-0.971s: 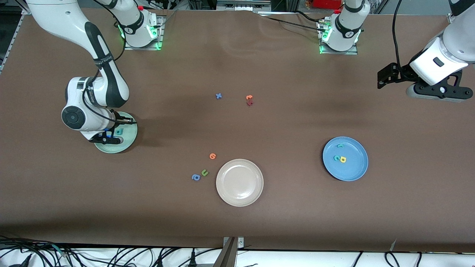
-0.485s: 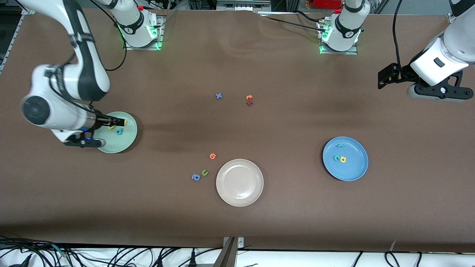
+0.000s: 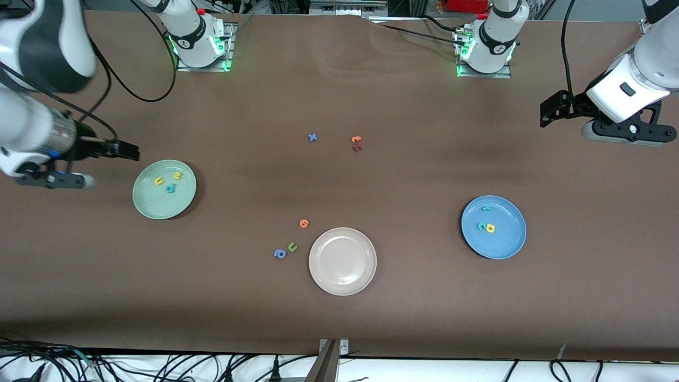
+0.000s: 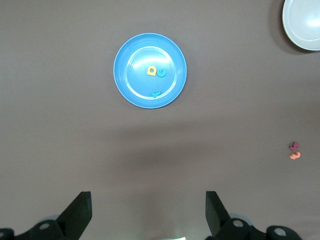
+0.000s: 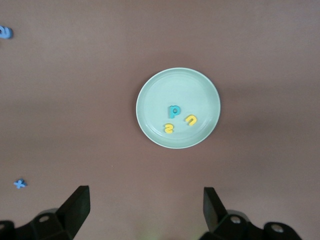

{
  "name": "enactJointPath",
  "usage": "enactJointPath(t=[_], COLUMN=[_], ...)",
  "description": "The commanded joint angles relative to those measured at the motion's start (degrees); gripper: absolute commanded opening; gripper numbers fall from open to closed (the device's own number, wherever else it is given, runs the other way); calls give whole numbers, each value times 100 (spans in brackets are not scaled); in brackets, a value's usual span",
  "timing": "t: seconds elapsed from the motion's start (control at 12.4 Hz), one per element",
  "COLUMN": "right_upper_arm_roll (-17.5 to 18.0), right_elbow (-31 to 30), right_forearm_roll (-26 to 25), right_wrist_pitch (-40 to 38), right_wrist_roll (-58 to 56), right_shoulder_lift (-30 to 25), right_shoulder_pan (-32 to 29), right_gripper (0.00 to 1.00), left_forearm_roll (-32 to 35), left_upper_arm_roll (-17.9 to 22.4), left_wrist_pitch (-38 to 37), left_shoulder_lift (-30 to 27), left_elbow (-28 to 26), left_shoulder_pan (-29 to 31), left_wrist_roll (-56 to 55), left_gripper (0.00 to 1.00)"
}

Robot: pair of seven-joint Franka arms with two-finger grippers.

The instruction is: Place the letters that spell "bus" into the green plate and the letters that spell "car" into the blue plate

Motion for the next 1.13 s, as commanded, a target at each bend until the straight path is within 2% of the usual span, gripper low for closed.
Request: enactJointPath(t=[0.0,0.32,0.49,0.57,0.73,0.81,1.05], right_upper_arm_roll=[-172,-312,-217,45,843,1135,1199], right_elbow=[551,694,685,667,658,641,658], right_forearm_roll=[-4,-4,31,48,22,14,5], right_wrist_pitch=[-377,-519,-519,-519,-519,-510,-510], right_wrist_roll=[-124,-107,-98,-107,-81,-72,-20], right_shoulder_lift=[104,43,-80,-98,-177,-212,-213], right_shoulder_pan=[0,9,-69,-331,-1130,-1403,-1433], right_gripper=[100,100,100,100,100,100,100], left_forearm_roll=[-10,-18,-18,-18,156,166,184], left_upper_arm_roll=[26,17,43,52,43,43,34], left_wrist_pitch=[-140,-140,-140,-149,-140,-149,-140], left_shoulder_lift=[94,94,94,94,94,94,94], left_elbow=[203,203,194,194,194,194,194], left_shoulder_pan=[-67,-76,2,3,3,3,-6], left_wrist_roll=[2,-7,19,19,36,28,28], left_gripper=[100,100,100,100,100,100,100])
